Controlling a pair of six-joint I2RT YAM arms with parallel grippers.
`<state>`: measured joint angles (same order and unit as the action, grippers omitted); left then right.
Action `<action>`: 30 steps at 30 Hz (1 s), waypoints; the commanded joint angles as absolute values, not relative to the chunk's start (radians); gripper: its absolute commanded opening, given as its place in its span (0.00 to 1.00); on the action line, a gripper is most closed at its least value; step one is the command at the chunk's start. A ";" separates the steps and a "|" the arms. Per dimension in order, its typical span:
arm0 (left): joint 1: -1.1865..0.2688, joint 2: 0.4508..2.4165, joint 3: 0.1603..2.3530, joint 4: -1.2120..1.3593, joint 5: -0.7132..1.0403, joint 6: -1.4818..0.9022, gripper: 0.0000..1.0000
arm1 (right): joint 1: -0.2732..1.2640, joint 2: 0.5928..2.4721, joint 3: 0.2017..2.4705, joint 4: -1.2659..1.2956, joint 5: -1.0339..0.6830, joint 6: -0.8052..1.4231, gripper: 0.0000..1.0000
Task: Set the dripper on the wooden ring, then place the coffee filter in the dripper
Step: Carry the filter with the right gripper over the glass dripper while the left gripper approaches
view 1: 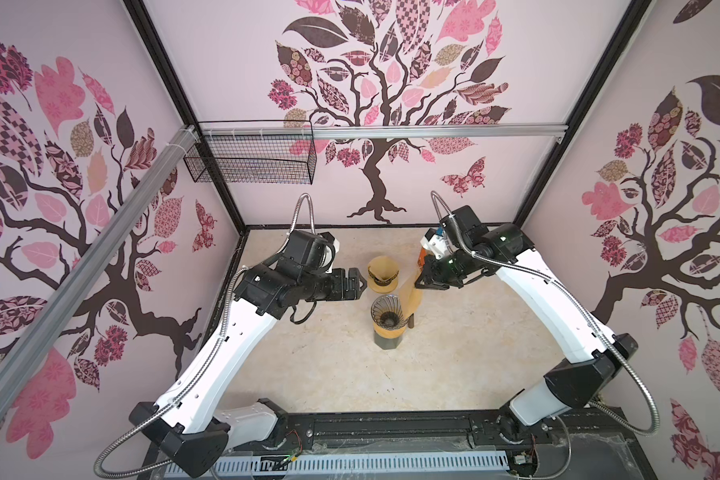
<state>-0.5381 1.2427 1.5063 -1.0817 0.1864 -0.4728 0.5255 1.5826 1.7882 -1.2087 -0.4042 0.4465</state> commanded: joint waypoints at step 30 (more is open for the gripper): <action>-0.673 1.353 1.539 -1.102 0.118 -0.379 0.98 | 0.603 1.734 1.701 -1.156 -0.341 0.438 0.00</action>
<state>-0.6724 1.3666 1.4979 -1.0958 0.1341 -0.3943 0.5907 1.7027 1.6745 -1.1233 -0.3634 0.4480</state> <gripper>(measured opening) 0.981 0.041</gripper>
